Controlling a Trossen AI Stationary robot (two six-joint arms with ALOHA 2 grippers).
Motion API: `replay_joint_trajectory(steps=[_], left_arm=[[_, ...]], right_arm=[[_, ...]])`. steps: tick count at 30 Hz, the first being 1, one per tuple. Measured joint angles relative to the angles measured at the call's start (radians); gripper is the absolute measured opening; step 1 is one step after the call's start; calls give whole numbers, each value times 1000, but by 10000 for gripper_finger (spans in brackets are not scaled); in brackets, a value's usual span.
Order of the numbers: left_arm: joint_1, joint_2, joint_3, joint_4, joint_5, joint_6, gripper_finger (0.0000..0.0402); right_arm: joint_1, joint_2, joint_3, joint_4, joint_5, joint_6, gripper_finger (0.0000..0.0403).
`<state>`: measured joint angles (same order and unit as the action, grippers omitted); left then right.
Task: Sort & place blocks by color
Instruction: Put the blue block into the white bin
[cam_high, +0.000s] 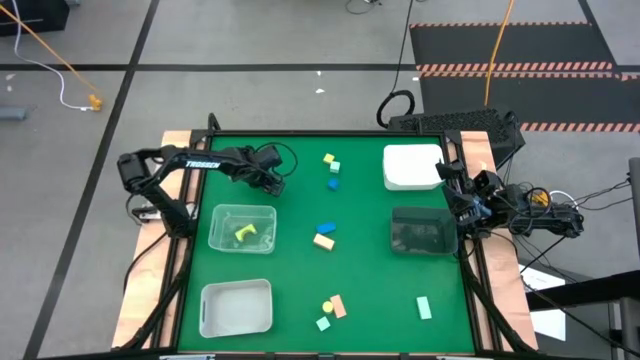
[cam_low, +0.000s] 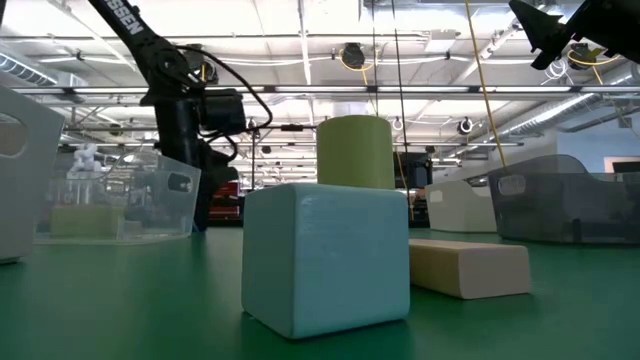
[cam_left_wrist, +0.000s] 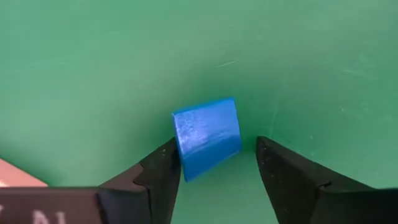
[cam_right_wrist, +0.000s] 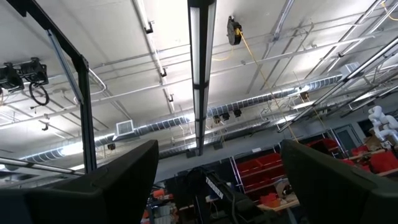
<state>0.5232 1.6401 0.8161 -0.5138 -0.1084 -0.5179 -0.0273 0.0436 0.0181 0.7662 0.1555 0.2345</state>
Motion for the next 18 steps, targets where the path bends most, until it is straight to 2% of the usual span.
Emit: replay_joint_trajectory(steps=[7,15,18], left_arm=[[0,7,-1,13,7,26,138],[9,-21,-6,86,1,43,124],[9,-24,-6,105,21,32,98]], right_arm=[[0,0,0,0,0,0,331],[0,0,0,0,0,0,331],[0,0,0,0,0,0,331]])
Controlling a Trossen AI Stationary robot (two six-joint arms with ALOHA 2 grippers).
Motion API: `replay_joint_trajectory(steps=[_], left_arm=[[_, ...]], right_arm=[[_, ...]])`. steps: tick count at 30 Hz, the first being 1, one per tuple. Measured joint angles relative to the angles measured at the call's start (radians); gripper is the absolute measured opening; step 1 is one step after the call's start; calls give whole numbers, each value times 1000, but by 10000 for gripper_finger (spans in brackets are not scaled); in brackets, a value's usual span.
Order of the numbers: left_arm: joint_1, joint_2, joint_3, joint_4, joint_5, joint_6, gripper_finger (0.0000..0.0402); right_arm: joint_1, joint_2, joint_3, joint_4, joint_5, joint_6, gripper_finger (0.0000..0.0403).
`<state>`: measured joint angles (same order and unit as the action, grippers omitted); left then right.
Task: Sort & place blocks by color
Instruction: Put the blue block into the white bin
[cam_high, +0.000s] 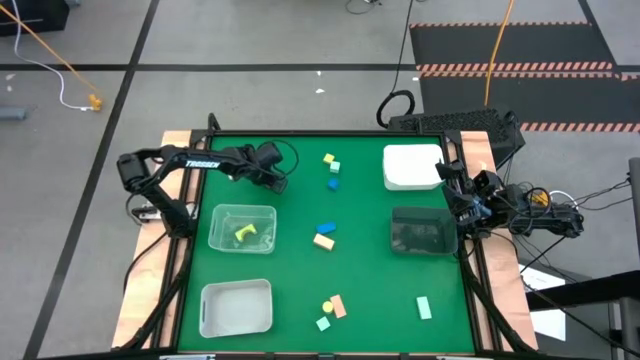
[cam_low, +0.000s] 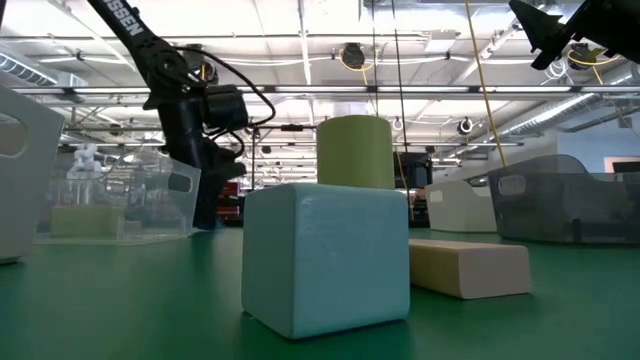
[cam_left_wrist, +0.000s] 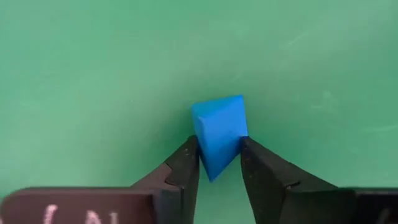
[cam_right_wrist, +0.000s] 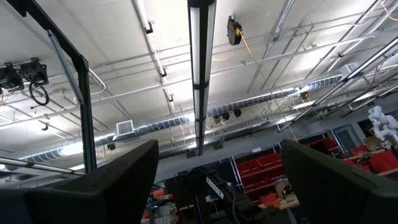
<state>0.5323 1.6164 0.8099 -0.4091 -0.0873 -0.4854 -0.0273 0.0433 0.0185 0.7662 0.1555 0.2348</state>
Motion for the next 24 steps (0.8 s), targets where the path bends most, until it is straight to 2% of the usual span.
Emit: replay_joint_trajectory(steps=[7,14,20,24], left_arm=[[-12,-20,-1,25,63,-28,39],[-59,-108,-2,23,95,-26,18],[-113,-207,0,38,99,-44,17],[-153,-277,0,69,146,-59,14]], right_arm=[[0,0,0,0,0,0,331],[0,0,0,0,1,0,331],[0,0,0,0,1,0,332],[0,0,0,0,0,0,331]])
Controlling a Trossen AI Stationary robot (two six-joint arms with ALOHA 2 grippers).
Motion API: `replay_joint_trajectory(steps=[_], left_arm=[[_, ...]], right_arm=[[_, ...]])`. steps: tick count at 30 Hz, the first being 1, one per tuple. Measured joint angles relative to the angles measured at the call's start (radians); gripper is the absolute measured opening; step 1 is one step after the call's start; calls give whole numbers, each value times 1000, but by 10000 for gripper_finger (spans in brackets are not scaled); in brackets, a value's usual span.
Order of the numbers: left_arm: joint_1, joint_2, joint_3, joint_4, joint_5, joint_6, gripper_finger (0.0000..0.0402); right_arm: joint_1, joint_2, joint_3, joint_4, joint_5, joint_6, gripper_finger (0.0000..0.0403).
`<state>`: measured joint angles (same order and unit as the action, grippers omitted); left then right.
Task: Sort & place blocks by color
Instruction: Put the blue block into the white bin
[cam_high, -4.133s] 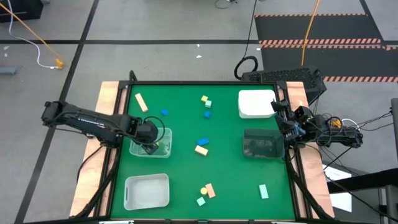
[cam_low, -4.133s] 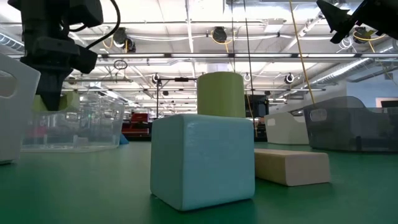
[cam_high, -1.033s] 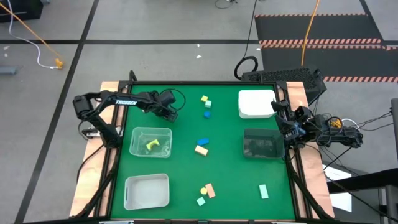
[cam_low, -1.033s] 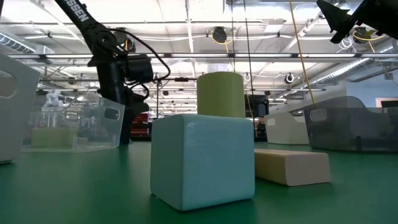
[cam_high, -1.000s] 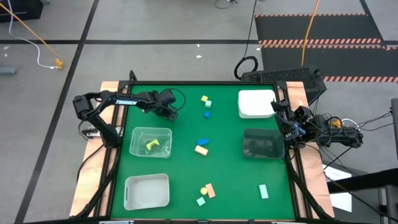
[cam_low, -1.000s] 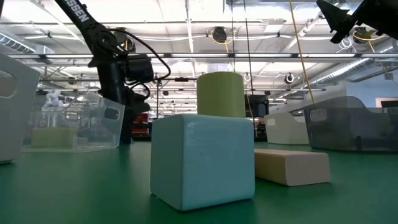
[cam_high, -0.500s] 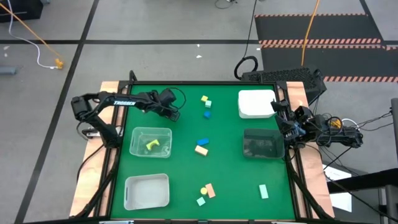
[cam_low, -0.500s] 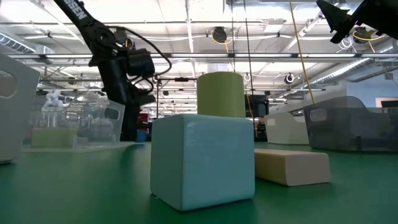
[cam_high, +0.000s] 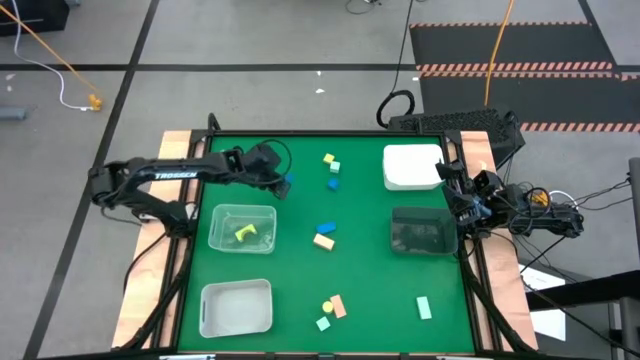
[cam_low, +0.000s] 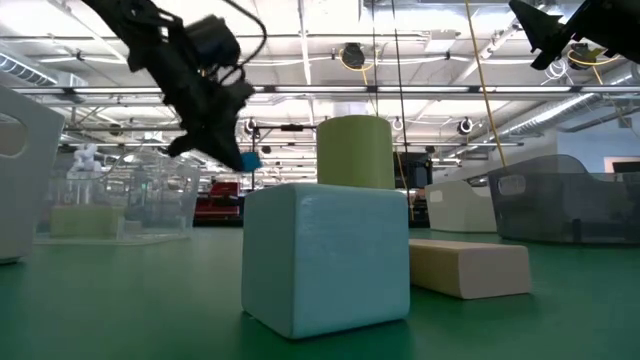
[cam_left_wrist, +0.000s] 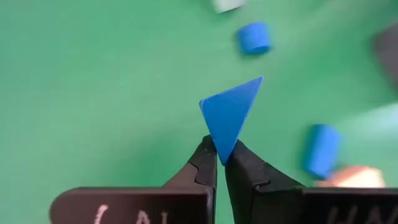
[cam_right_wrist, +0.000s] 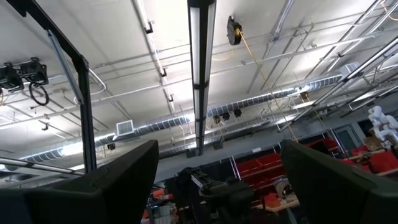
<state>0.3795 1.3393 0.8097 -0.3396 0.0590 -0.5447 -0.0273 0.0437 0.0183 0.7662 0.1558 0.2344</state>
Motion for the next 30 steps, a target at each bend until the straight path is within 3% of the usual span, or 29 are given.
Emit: replay_joint_trajectory(steps=[12,26,30], left_arm=[[-106,-165,1,201,49,-15,15],[-208,-171,1,585,25,-27,17],[-228,-171,1,649,4,-22,12]], right_arm=[[0,0,0,0,0,0,332],[0,0,0,6,2,0,331],[0,0,0,62,115,0,331]])
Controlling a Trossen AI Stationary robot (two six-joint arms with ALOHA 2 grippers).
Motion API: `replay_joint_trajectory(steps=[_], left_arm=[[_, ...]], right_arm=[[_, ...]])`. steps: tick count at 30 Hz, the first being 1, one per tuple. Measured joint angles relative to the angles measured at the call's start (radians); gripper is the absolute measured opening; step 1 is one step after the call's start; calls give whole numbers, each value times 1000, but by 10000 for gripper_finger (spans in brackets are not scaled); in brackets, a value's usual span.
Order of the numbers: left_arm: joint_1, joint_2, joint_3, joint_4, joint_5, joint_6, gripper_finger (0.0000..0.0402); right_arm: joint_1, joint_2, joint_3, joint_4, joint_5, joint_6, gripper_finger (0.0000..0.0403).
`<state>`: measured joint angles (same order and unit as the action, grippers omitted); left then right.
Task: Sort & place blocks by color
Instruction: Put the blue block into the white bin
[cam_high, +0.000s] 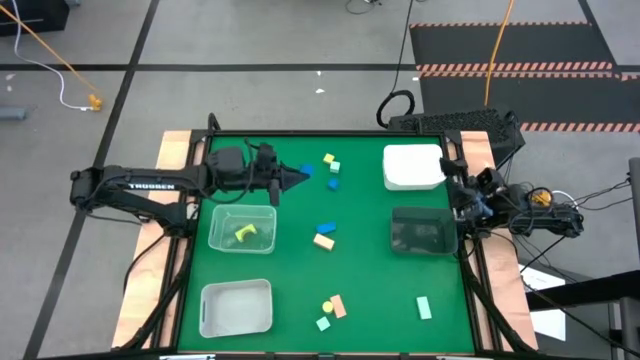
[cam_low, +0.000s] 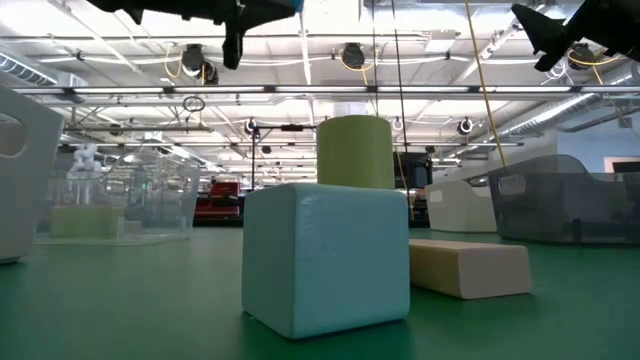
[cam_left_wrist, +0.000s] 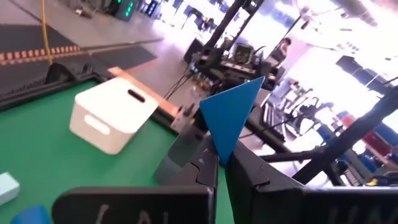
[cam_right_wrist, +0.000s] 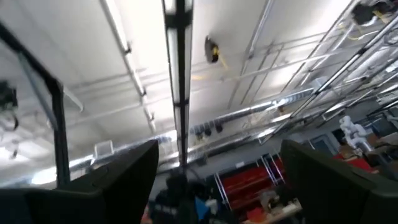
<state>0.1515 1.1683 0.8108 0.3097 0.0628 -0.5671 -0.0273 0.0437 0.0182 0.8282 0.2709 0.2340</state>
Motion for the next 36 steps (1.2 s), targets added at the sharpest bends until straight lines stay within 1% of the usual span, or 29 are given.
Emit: replay_joint_trajectory(steps=[1,5,10,13,17,20,23,26,31,36], left_arm=[[-5,0,0,5,-17,-2,11],[-20,0,0,6,-91,-16,16],[-41,0,0,6,-137,-31,14],[-57,0,0,6,-161,-34,11],[-75,0,0,6,-170,-45,19],[-91,6,0,7,-180,-45,20],[-111,21,0,10,-220,-58,13],[-124,51,0,51,-230,-98,10],[-139,141,0,209,-230,-122,20],[-132,234,0,409,-225,-153,10]], right_arm=[[0,0,0,18,16,17,331],[0,0,0,94,17,71,332],[0,0,0,141,14,152,331],[0,0,0,94,15,189,332],[0,5,2,-25,20,200,331],[0,30,32,-103,50,199,331],[0,85,95,-244,85,189,331],[0,158,169,-322,113,162,331],[0,318,273,-350,121,109,331],[0,497,384,-336,122,83,331]])
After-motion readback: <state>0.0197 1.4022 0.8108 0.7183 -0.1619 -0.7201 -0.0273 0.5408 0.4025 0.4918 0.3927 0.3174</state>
